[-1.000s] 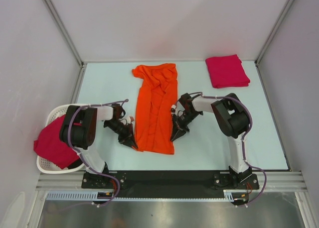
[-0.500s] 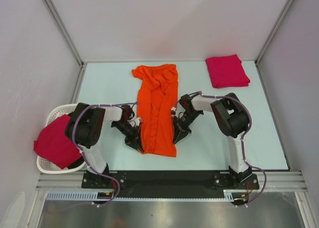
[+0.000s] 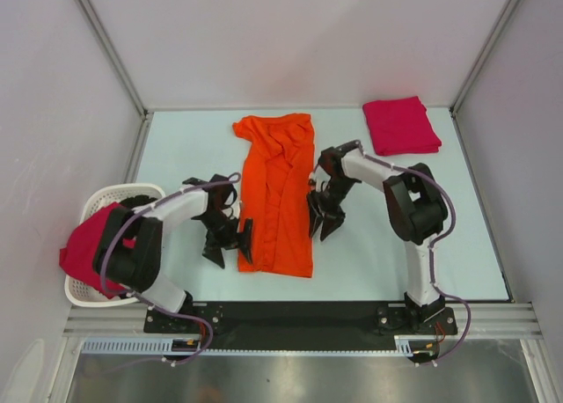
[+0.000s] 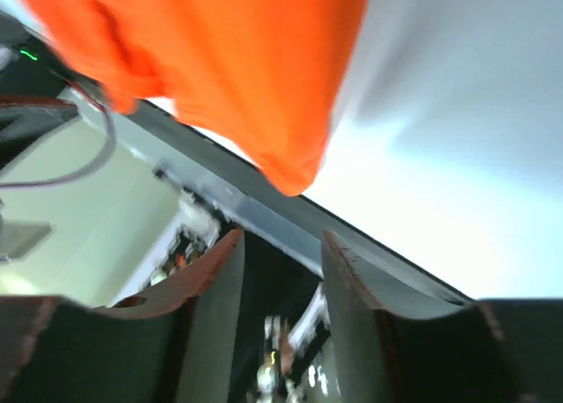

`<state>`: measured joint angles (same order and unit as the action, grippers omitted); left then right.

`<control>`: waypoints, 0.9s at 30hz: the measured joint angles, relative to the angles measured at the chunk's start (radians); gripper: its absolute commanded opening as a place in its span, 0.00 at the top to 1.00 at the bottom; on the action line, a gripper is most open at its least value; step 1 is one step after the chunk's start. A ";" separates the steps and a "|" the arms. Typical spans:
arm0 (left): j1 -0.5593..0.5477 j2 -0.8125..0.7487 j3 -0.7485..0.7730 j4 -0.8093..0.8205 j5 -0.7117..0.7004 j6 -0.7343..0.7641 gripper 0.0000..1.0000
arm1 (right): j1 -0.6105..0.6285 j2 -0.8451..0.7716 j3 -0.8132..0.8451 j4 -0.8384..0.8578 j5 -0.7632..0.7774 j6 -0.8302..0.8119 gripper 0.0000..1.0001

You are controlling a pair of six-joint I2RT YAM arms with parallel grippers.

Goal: Fold and stack the t-shirts
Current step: Rotate the tshirt 90 degrees

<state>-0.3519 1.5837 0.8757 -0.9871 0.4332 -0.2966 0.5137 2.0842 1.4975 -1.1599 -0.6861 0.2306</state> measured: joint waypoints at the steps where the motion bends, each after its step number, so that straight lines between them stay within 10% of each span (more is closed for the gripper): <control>1: 0.001 -0.034 0.023 -0.024 -0.030 0.000 0.05 | -0.014 -0.013 0.039 -0.019 0.013 0.000 0.52; 12: 0.012 -0.224 0.280 -0.107 -0.248 -0.053 0.06 | -0.137 -0.055 0.432 0.075 0.040 0.057 0.53; 27: -0.034 -0.161 0.401 -0.074 -0.401 -0.061 0.04 | -0.136 0.626 0.990 0.531 -0.076 0.407 0.56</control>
<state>-0.3862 1.4227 1.2770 -1.0607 0.0326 -0.3580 0.3779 2.7098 2.4878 -0.6285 -0.7624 0.6373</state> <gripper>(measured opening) 0.957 0.446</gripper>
